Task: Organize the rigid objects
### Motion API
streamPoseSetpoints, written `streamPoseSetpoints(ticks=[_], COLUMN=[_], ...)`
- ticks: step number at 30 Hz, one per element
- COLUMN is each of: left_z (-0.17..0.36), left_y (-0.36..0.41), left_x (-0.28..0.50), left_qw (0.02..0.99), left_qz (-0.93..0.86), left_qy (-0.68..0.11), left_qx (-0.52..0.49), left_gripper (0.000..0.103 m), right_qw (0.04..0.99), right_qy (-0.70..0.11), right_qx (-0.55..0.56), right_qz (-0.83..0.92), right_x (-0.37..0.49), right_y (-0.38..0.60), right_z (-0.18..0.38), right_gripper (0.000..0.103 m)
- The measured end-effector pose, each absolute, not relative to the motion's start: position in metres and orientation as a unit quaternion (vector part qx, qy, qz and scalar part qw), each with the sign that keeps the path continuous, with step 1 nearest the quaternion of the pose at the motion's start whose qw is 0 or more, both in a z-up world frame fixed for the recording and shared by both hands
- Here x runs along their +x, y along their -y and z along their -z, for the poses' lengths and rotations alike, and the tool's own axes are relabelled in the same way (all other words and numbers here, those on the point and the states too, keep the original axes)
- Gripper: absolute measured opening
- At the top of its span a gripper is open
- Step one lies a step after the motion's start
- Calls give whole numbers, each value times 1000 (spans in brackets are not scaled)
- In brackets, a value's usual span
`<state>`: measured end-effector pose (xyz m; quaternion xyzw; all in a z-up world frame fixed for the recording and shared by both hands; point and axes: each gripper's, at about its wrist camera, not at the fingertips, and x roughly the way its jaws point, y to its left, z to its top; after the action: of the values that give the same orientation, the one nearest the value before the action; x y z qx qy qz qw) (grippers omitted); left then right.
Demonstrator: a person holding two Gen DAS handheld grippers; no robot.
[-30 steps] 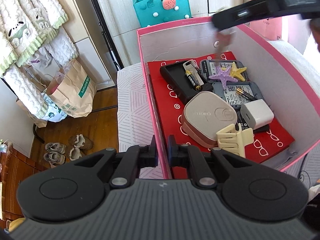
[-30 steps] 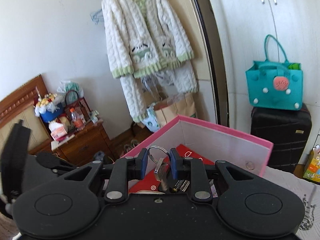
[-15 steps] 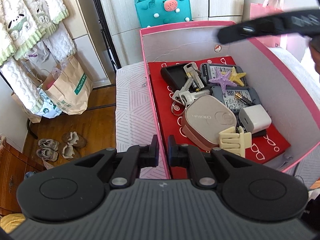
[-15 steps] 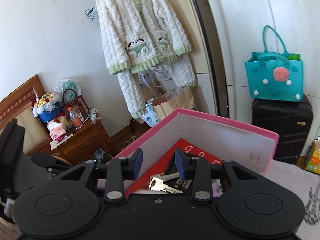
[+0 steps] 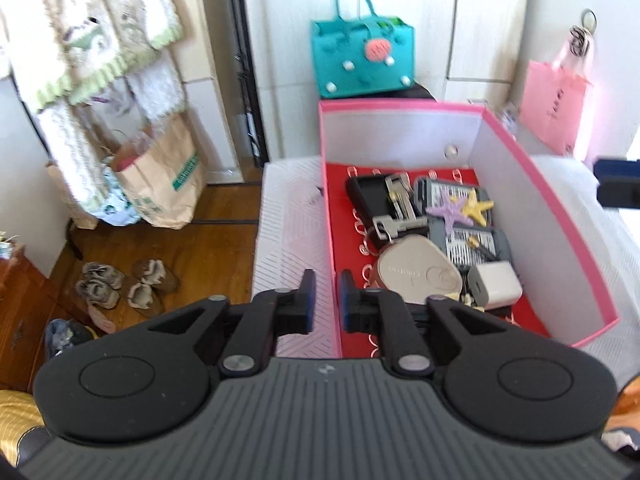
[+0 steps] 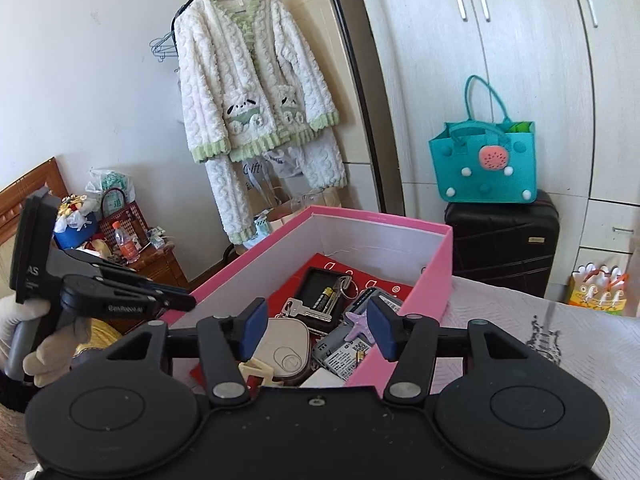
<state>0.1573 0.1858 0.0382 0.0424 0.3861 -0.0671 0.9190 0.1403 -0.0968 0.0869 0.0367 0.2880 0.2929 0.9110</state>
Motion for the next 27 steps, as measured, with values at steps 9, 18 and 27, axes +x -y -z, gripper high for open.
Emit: streamPoseSetpoints(ticks=[9, 18, 27], left_z=[-74, -72, -65], left_y=[-162, -128, -96], left_x=[117, 92, 52], left_qw=[937, 928, 939], left_qz=[42, 22, 82], left_qy=[-345, -368, -333], left_qx=[49, 54, 20], left_gripper=[89, 103, 103], right_qw=[922, 929, 933], right_qy=[-279, -318, -317], right_qx=[35, 121, 120], right_qz=[-265, -147, -121], right_x=[121, 88, 33], right_y=[93, 123, 143], right_z=[-96, -104, -102], right_gripper=[79, 103, 103])
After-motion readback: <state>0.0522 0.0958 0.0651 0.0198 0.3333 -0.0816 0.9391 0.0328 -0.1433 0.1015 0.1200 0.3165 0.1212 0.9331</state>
